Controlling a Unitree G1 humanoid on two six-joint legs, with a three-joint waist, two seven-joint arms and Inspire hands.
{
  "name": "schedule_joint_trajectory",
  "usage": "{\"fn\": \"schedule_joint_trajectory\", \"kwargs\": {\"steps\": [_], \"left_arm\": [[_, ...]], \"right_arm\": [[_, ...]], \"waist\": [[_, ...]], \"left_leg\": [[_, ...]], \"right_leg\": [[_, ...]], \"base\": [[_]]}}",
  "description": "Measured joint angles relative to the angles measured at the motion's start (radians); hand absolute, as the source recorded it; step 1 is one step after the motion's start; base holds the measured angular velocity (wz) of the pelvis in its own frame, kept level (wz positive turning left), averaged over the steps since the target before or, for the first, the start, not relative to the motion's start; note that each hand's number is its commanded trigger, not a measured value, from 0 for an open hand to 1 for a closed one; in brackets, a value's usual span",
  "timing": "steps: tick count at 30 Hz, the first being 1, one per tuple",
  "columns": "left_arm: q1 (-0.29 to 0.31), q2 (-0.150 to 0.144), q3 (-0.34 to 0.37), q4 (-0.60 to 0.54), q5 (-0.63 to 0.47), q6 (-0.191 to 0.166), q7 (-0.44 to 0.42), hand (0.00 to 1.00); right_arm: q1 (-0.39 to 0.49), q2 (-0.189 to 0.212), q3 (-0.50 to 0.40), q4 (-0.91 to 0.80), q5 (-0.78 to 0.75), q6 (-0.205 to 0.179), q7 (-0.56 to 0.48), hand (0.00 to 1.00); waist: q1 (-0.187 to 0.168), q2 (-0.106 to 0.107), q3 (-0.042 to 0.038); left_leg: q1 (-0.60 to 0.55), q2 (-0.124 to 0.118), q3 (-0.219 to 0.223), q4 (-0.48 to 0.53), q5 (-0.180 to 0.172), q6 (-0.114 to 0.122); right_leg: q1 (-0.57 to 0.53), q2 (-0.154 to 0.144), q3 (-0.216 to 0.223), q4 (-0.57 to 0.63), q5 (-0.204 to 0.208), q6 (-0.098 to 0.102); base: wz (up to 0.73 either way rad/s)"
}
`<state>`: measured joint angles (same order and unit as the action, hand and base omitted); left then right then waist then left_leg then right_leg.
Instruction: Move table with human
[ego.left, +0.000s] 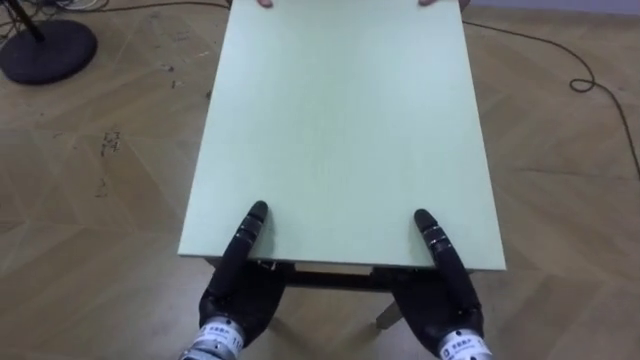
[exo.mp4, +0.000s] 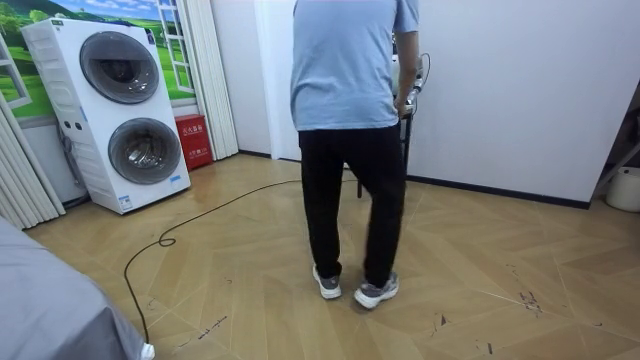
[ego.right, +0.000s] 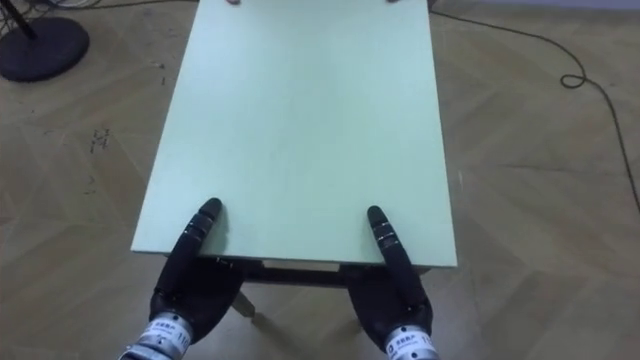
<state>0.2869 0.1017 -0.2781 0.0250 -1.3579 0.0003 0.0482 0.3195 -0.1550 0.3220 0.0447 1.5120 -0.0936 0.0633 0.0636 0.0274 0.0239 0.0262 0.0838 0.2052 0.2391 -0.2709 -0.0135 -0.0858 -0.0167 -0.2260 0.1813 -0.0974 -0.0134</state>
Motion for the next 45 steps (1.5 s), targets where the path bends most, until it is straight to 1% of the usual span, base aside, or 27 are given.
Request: {"fn": "schedule_joint_trajectory", "kwargs": {"steps": [2, 4, 8, 9, 10, 11, 12, 13, 14, 15, 16, 17, 18, 19, 21, 24, 26, 27, 28, 30, 32, 34, 36, 39, 40, 43, 45], "left_arm": [[0.0, 0.0, 0.001, 0.0, 0.011, 0.001, 0.0, 1.0], [0.001, 0.0, 0.002, 0.0, 0.023, 0.0, -0.001, 1.0], [0.013, -0.014, 0.002, 0.0, 0.026, -0.001, -0.009, 1.0], [0.015, -0.019, 0.001, 0.0, 0.027, -0.002, -0.009, 1.0], [0.022, -0.02, 0.0, 0.0, 0.022, -0.011, -0.011, 1.0], [0.024, -0.018, 0.001, 0.0, 0.015, -0.023, -0.02, 1.0], [0.026, -0.005, 0.002, -0.001, 0.004, -0.035, -0.029, 1.0], [0.031, -0.026, -0.002, 0.004, 0.003, -0.035, -0.021, 1.0], [0.034, -0.033, -0.002, 0.004, 0.003, -0.034, -0.021, 1.0], [0.034, -0.04, -0.002, 0.002, 0.003, -0.034, -0.026, 1.0], [0.03, -0.042, -0.002, -0.002, 0.014, -0.034, -0.029, 1.0], [0.026, -0.042, -0.001, -0.003, 0.02, -0.034, -0.028, 1.0], [0.02, -0.037, 0.002, -0.003, 0.027, -0.035, -0.027, 1.0], [0.024, -0.034, 0.004, -0.003, 0.025, -0.036, -0.027, 1.0], [0.03, -0.04, 0.006, -0.003, 0.025, -0.036, -0.025, 1.0], [0.046, -0.042, 0.005, -0.003, 0.024, -0.039, -0.025, 1.0], [0.05, -0.042, 0.006, -0.003, 0.024, -0.042, -0.025, 1.0], [0.05, -0.042, 0.006, -0.003, 0.025, -0.043, -0.024, 1.0], [0.05, -0.04, 0.005, -0.003, 0.025, -0.043, -0.024, 1.0], [0.05, -0.041, 0.003, -0.003, 0.026, -0.047, -0.024, 1.0], [0.048, -0.04, -0.001, -0.003, 0.027, -0.054, -0.024, 1.0], [0.048, -0.035, -0.001, -0.003, 0.027, -0.054, -0.024, 1.0], [0.048, -0.035, 0.0, -0.003, 0.037, -0.058, -0.02, 1.0], [0.049, -0.033, 0.002, -0.003, 0.037, -0.066, -0.019, 1.0], [0.049, -0.035, 0.002, -0.005, 0.039, -0.066, -0.019, 1.0], [0.049, -0.034, 0.0, -0.005, 0.039, -0.068, -0.019, 1.0], [0.05, -0.034, -0.003, -0.006, 0.039, -0.072, -0.019, 1.0]], "right_arm": [[0.0, 0.0, 0.0, 0.0, 0.0, 0.001, 0.002, 1.0], [0.001, 0.0, -0.001, 0.0, 0.0, 0.002, 0.006, 1.0], [0.001, 0.001, -0.002, 0.0, -0.005, 0.002, 0.011, 1.0], [0.0, 0.001, -0.006, 0.0, -0.012, 0.002, 0.011, 1.0], [0.001, 0.008, -0.013, 0.0, -0.033, 0.007, 0.011, 1.0], [-0.003, 0.019, -0.013, 0.0, -0.044, 0.008, 0.01, 1.0], [-0.01, 0.034, -0.012, -0.002, -0.073, 0.007, 0.01, 1.0], [-0.016, 0.022, -0.012, -0.001, -0.082, 0.0, 0.011, 1.0], [-0.021, 0.014, -0.011, -0.001, -0.083, -0.002, 0.011, 1.0], [-0.027, 0.01, -0.006, -0.001, -0.085, -0.003, 0.011, 1.0], [-0.026, 0.01, -0.009, -0.001, -0.075, -0.005, 0.013, 1.0], [-0.025, 0.011, -0.013, -0.001, -0.066, -0.006, 0.013, 1.0], [-0.024, 0.016, -0.012, -0.001, -0.056, -0.003, 0.014, 1.0], [-0.024, 0.02, -0.012, -0.001, -0.059, 0.001, 0.011, 1.0], [-0.026, 0.023, -0.013, -0.001, -0.066, 0.003, 0.002, 1.0], [-0.024, 0.023, -0.013, 0.004, -0.08, 0.011, 0.001, 1.0], [-0.023, 0.025, -0.012, 0.006, -0.086, 0.014, 0.001, 1.0], [-0.022, 0.027, -0.012, 0.006, -0.086, 0.015, 0.001, 1.0], [-0.02, 0.028, -0.013, 0.006, -0.086, 0.015, 0.001, 1.0], [-0.02, 0.031, -0.014, 0.006, -0.085, 0.016, 0.001, 1.0], [-0.02, 0.032, -0.015, 0.006, -0.083, 0.016, 0.001, 1.0], [-0.019, 0.034, -0.015, 0.008, -0.078, 0.02, 0.001, 1.0], [-0.018, 0.043, -0.013, 0.015, -0.077, 0.02, 0.001, 1.0], [-0.019, 0.047, -0.009, 0.015, -0.077, 0.02, 0.001, 1.0], [-0.02, 0.046, -0.009, 0.015, -0.068, 0.019, 0.001, 1.0], [-0.023, 0.043, -0.008, 0.015, -0.065, 0.018, 0.001, 1.0], [-0.025, 0.031, 0.007, 0.015, -0.063, 0.003, 0.001, 1.0]], "waist": [[-0.011, 0.004, -0.0015], [-0.011, 0.005, -0.0012], [-0.011, 0.014, -0.001], [-0.013, 0.023, 0.0041], [-0.01, 0.032, 0.0047], [-0.005, 0.032, 0.0045], [0.0, 0.024, 0.0019], [-0.006, 0.053, -0.0019], [-0.006, 0.059, -0.001], [-0.006, 0.058, -0.0007], [-0.012, 0.057, -0.0011], [-0.016, 0.056, -0.0012], [-0.012, 0.047, 0.0002], [0.007, 0.045, -0.0005], [0.027, 0.045, -0.0003], [0.027, 0.044, 0.0004], [0.026, 0.042, 0.0007], [0.019, 0.04, 0.0011], [0.014, 0.037, 0.0013], [-0.008, 0.022, 0.0045], [-0.019, 0.008, 0.0068], [-0.033, 0.005, 0.0079], [-0.03, 0.004, 0.0082], [-0.013, 0.002, 0.0077], [0.003, -0.001, 0.007], [0.025, -0.006, 0.0064], [0.032, -0.009, 0.0055]], "left_leg": [[0.0, 0.005, 0.0, -0.004, 0.0, 0.0], [-0.007, 0.007, -0.019, -0.003, 0.0, 0.0], [-0.012, 0.011, -0.043, -0.003, 0.006, -0.006], [-0.001, 0.013, -0.082, -0.008, 0.012, -0.005], [0.005, 0.022, -0.146, -0.01, 0.012, -0.006], [0.0, 0.023, -0.163, -0.009, 0.011, -0.006], [-0.009, 0.009, -0.161, -0.008, 0.005, -0.014], [-0.009, 0.02, -0.128, -0.014, 0.001, -0.024], [-0.009, 0.024, -0.093, -0.02, 0.008, -0.034], [-0.018, 0.028, -0.033, -0.041, 0.023, -0.045], [-0.016, 0.026, 0.001, -0.063, 0.035, -0.041], [-0.009, 0.027, 0.009, -0.077, 0.039, -0.037], [-0.01, 0.026, 0.01, -0.085, 0.042, -0.032], [-0.011, 0.023, 0.011, -0.078, 0.043, -0.032], [-0.011, 0.016, 0.008, -0.074, 0.042, -0.031], [-0.015, 0.005, -0.021, -0.073, 0.048, -0.022], [-0.021, -0.005, -0.044, -0.069, 0.053, -0.014], [-0.028, -0.014, -0.061, -0.067, 0.056, -0.009], [-0.033, -0.021, -0.074, -0.065, 0.059, -0.003], [-0.051, -0.047, -0.12, -0.048, 0.065, 0.006], [-0.063, -0.063, -0.163, -0.037, 0.067, 0.011], [-0.072, -0.068, -0.196, -0.029, 0.07, 0.015], [-0.073, -0.069, -0.198, -0.02, 0.07, 0.015], [-0.081, -0.069, -0.197, -0.017, 0.071, 0.015], [-0.084, -0.068, -0.198, -0.016, 0.071, 0.015], [-0.088, -0.068, -0.21, -0.016, 0.071, 0.015], [-0.098, -0.069, -0.219, -0.015, 0.072, 0.013]], "right_leg": [[0.003, 0.002, -0.002, 0.003, 0.0, 0.0], [0.005, 0.001, -0.027, 0.004, 0.0, 0.0], [0.014, -0.006, -0.054, 0.026, -0.006, 0.006], [-0.014, -0.017, -0.082, 0.099, -0.026, 0.009], [-0.054, 0.0, -0.073, 0.115, -0.057, 0.001], [-0.072, 0.014, -0.074, 0.071, -0.043, -0.016], [-0.102, 0.02, -0.085, -0.012, 0.064, -0.054], [-0.103, 0.008, -0.12, 0.016, 0.055, -0.054], [-0.103, 0.006, -0.124, 0.023, 0.055, -0.054], [-0.102, 0.001, -0.111, 0.025, 0.055, -0.054], [-0.101, 0.003, -0.071, 0.026, 0.053, -0.051], [-0.1, 0.003, -0.063, 0.028, 0.049, -0.043], [-0.105, 0.0, -0.062, 0.04, 0.04, -0.03], [-0.104, 0.002, -0.075, 0.044, 0.04, -0.029], [-0.099, -0.007, -0.1, 0.043, 0.04, -0.029], [-0.083, -0.028, -0.129, 0.048, 0.035, -0.022], [-0.081, -0.045, -0.134, 0.067, 0.027, -0.01], [-0.08, -0.059, -0.132, 0.08, 0.016, 0.006], [-0.078, -0.067, -0.131, 0.085, 0.011, 0.01], [-0.072, -0.098, -0.095, 0.118, -0.021, 0.037], [-0.061, -0.109, -0.058, 0.127, -0.037, 0.054], [-0.039, -0.11, -0.025, 0.125, -0.042, 0.062], [-0.019, -0.112, -0.023, 0.118, -0.047, 0.071], [0.004, -0.111, -0.021, 0.092, -0.051, 0.076], [0.005, -0.109, -0.017, 0.086, -0.051, 0.076], [0.018, -0.104, -0.004, 0.064, -0.051, 0.076], [0.038, -0.101, -0.002, 0.043, -0.051, 0.076]], "base": [[0.51], [0.32], [0.43], [0.38], [0.29], [0.23], [0.44], [0.53], [0.6], [0.67], [0.78], [0.81], [0.4], [0.18], [0.1], [0.38], [0.51], [0.57], [0.79], [0.86], [0.83], [0.82], [0.52], [0.31], [0.21], [0.2], [0.48]]}}
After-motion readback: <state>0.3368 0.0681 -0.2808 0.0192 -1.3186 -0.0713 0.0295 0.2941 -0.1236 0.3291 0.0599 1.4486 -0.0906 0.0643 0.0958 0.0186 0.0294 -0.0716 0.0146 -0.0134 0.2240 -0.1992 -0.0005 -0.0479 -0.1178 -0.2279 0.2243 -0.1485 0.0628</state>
